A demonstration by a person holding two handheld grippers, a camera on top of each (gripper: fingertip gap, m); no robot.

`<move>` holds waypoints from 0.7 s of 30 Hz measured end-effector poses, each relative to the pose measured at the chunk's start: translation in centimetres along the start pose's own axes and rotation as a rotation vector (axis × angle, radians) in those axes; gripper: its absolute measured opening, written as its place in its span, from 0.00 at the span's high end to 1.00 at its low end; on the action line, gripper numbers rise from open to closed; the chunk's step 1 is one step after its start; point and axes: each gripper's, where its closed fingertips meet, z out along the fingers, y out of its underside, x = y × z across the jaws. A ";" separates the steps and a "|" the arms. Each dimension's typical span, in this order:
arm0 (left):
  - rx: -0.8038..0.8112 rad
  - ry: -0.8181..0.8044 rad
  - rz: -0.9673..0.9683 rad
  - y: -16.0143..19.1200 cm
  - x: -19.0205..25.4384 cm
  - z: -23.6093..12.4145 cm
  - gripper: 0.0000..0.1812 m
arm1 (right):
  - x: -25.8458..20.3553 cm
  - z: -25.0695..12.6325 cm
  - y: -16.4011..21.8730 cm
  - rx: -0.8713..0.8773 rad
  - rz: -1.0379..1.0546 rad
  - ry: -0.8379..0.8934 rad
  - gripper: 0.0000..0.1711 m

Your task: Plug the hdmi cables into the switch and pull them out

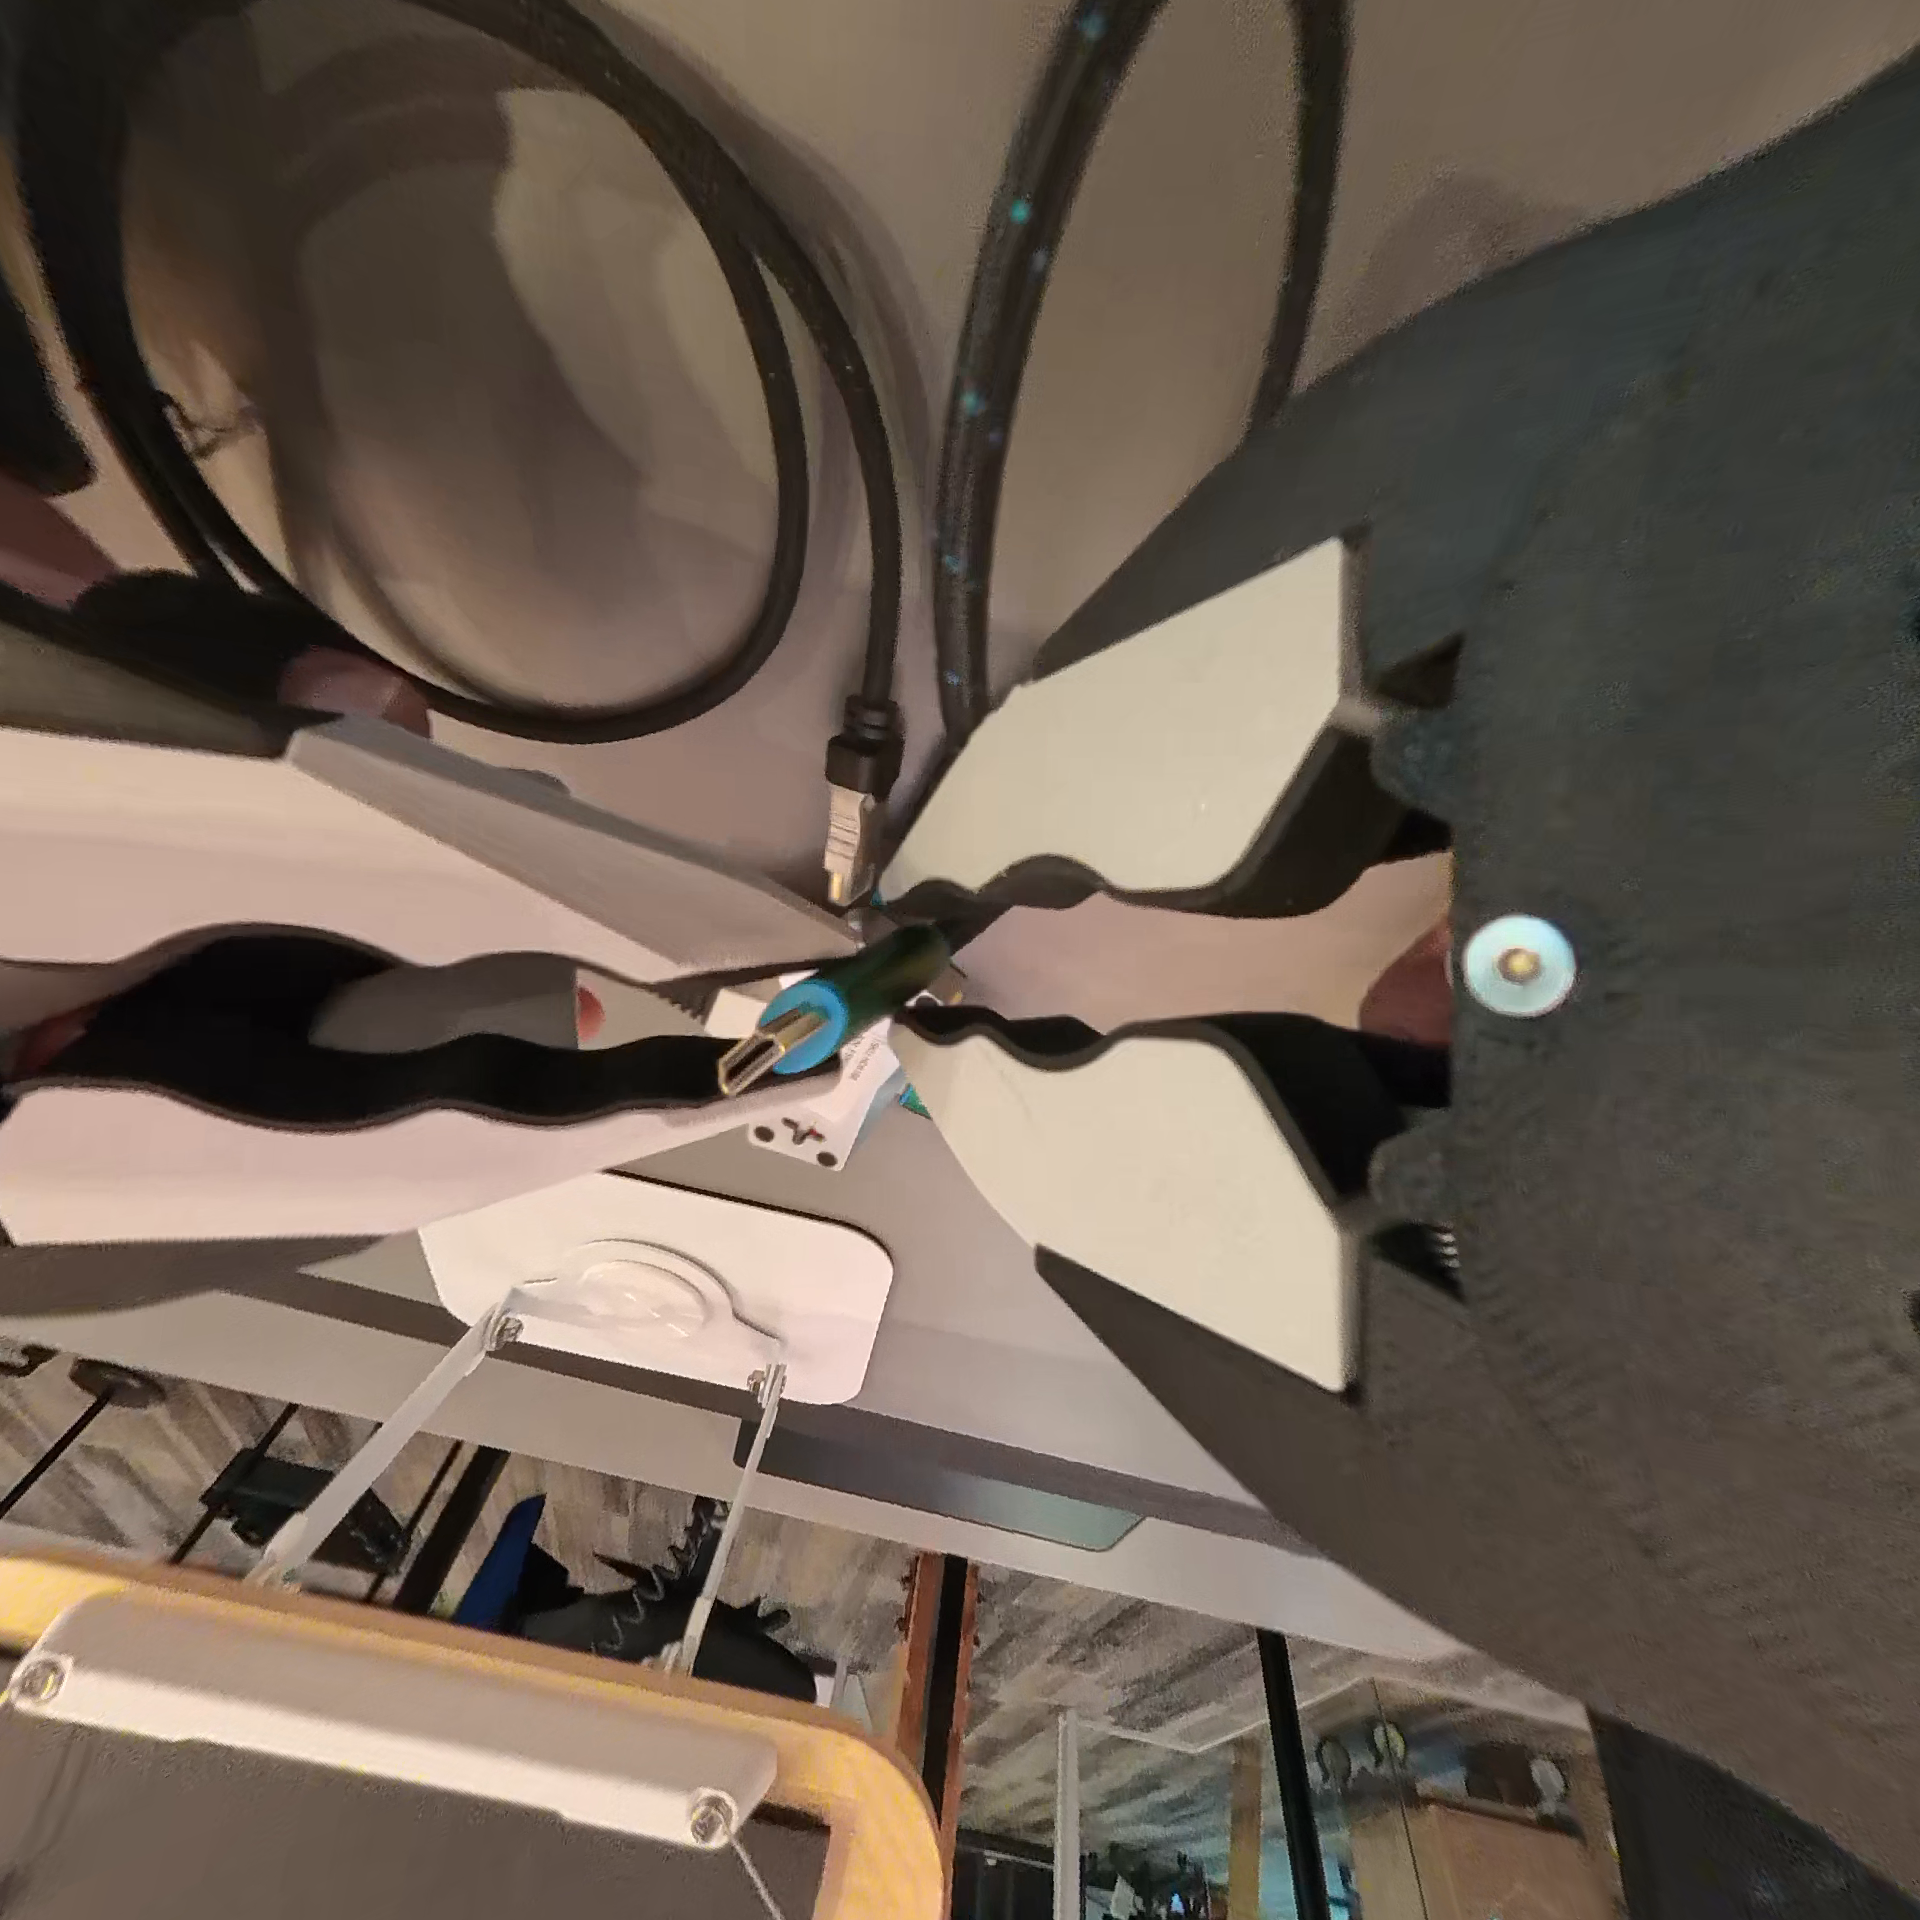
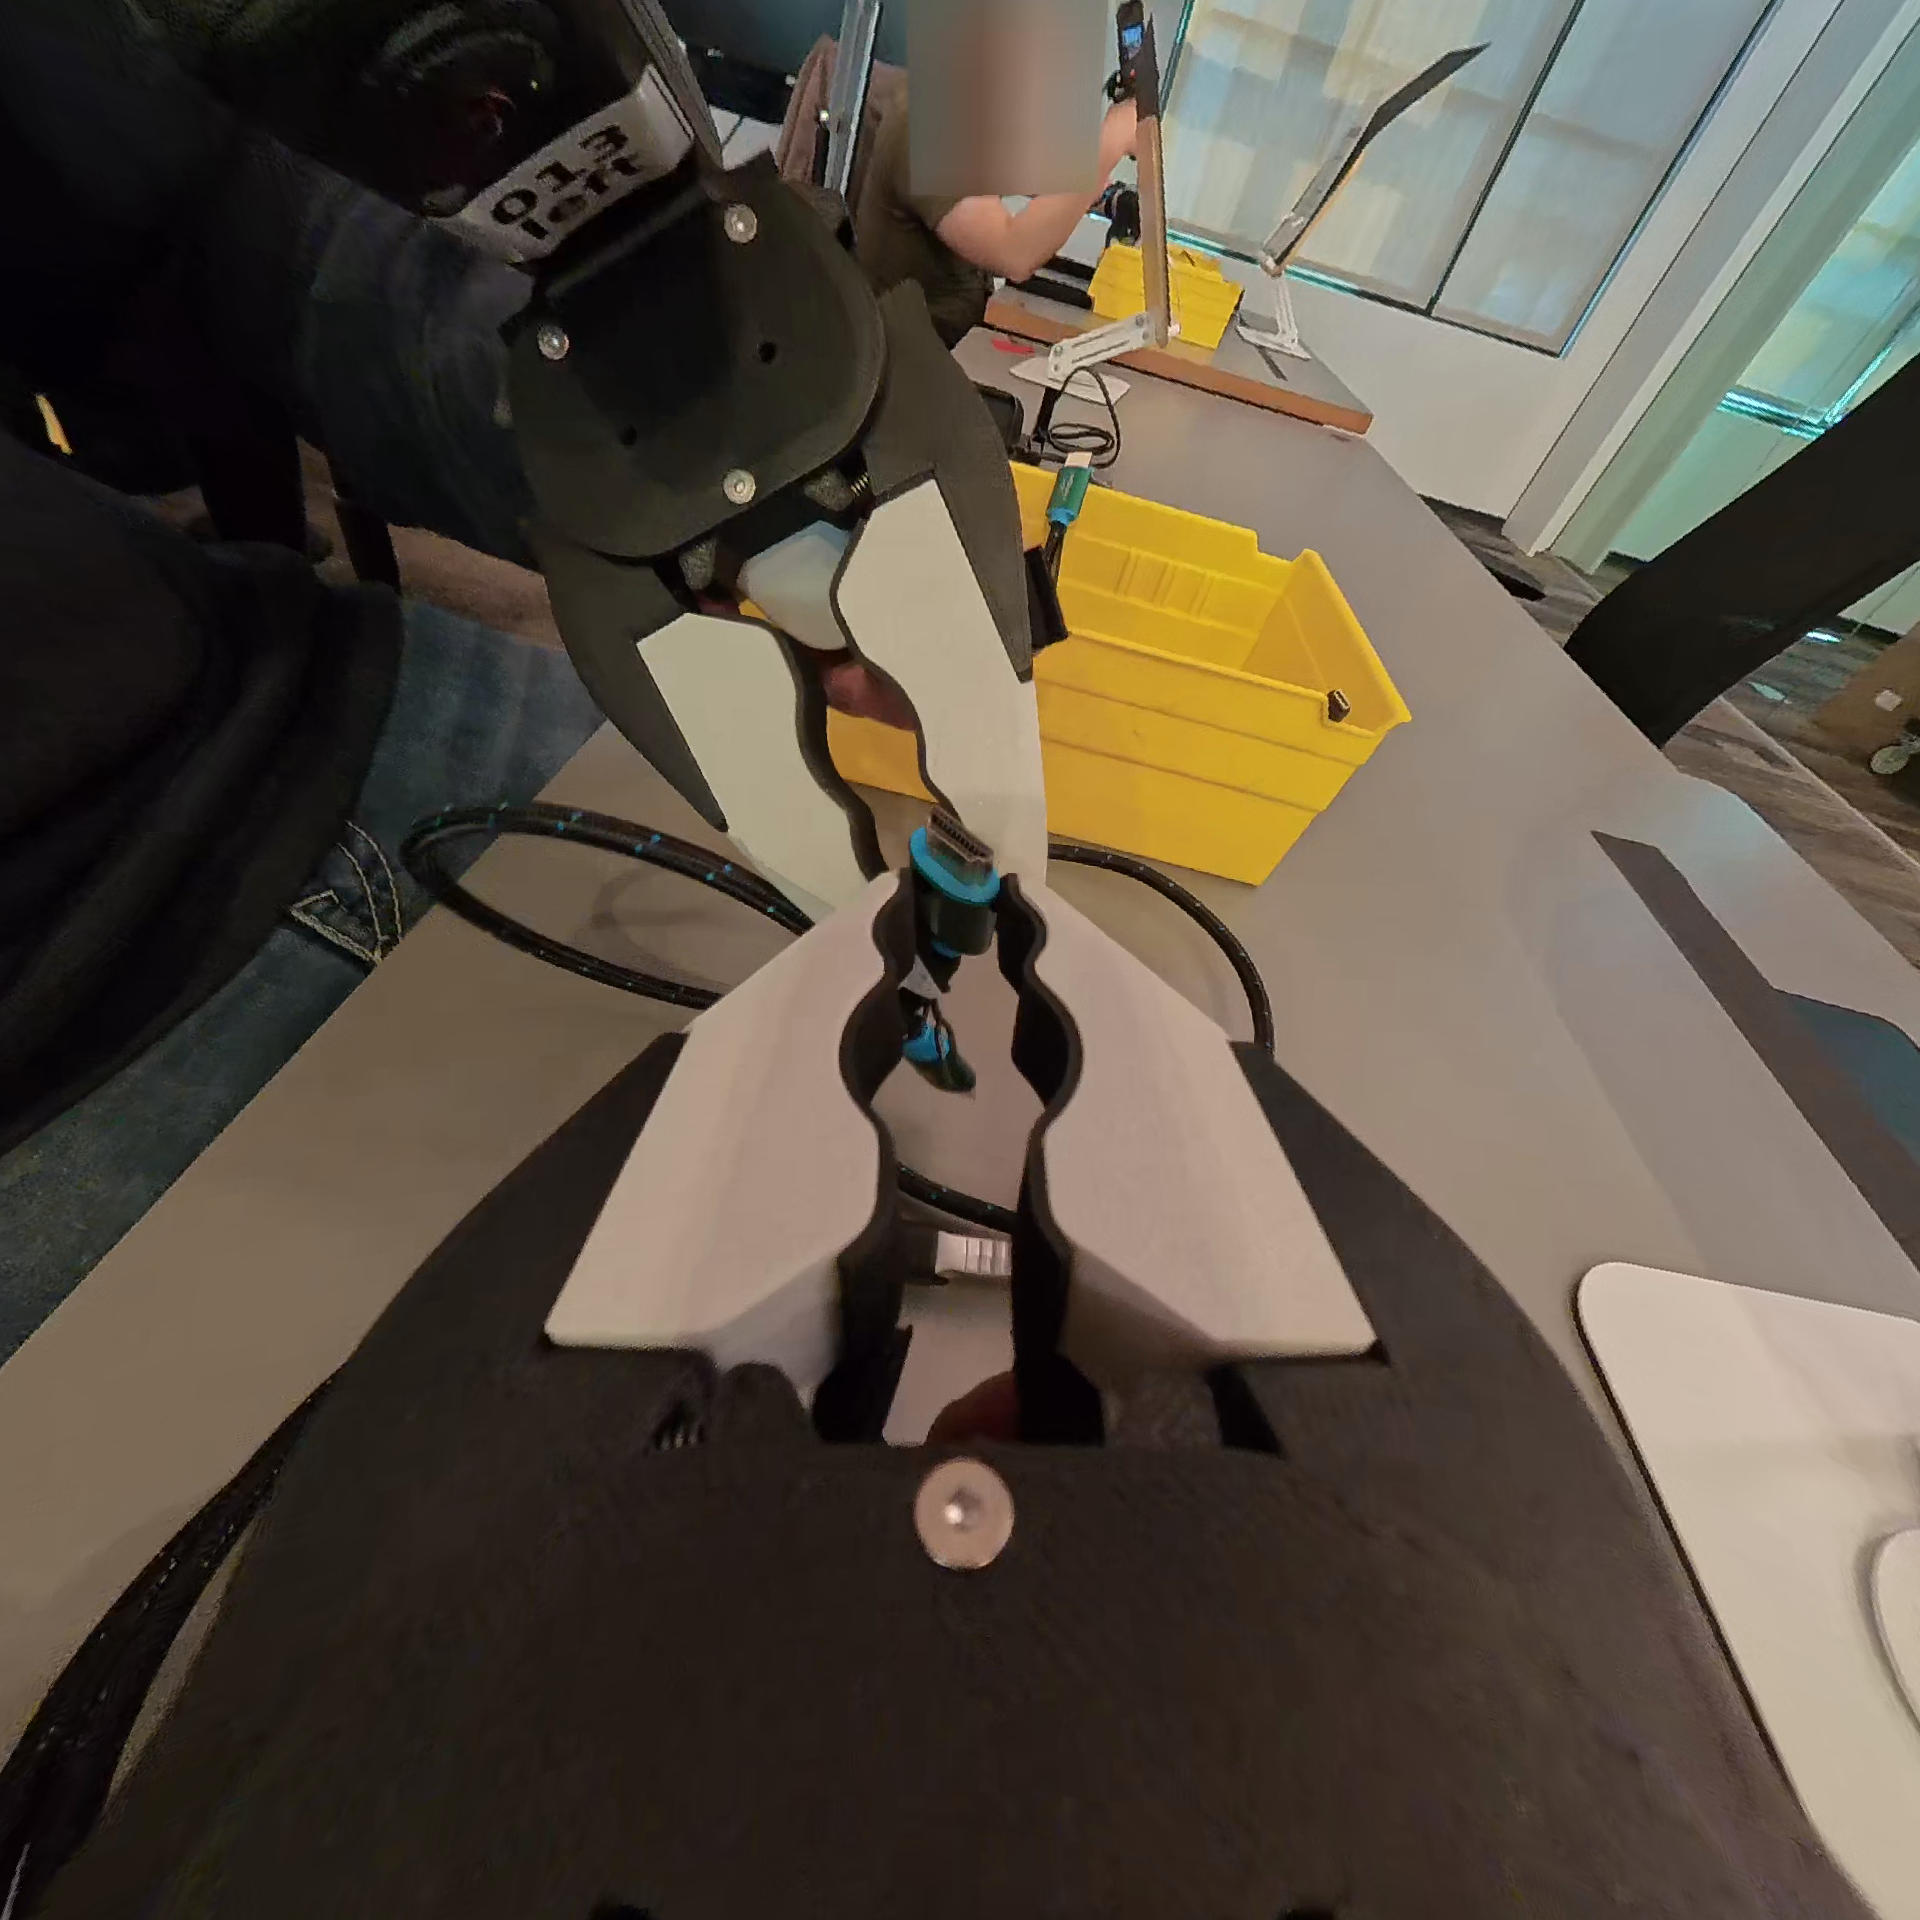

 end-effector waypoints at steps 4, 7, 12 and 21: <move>0.033 0.040 -0.063 -0.2 0.0 -0.2 0.93 | -0.2 0.0 -0.2 0.010 -0.001 -0.008 0.93; 0.045 0.119 -0.082 -0.2 0.5 -0.6 0.93 | -0.6 0.0 -0.5 0.016 -0.007 -0.030 0.94; 0.067 0.255 -0.085 -0.7 1.5 -1.5 0.94 | -1.7 0.1 -1.1 0.035 -0.020 -0.080 0.94; 0.020 0.290 -0.067 0.0 2.8 -0.9 0.94 | -2.5 0.7 0.0 -0.024 -0.025 -0.114 0.94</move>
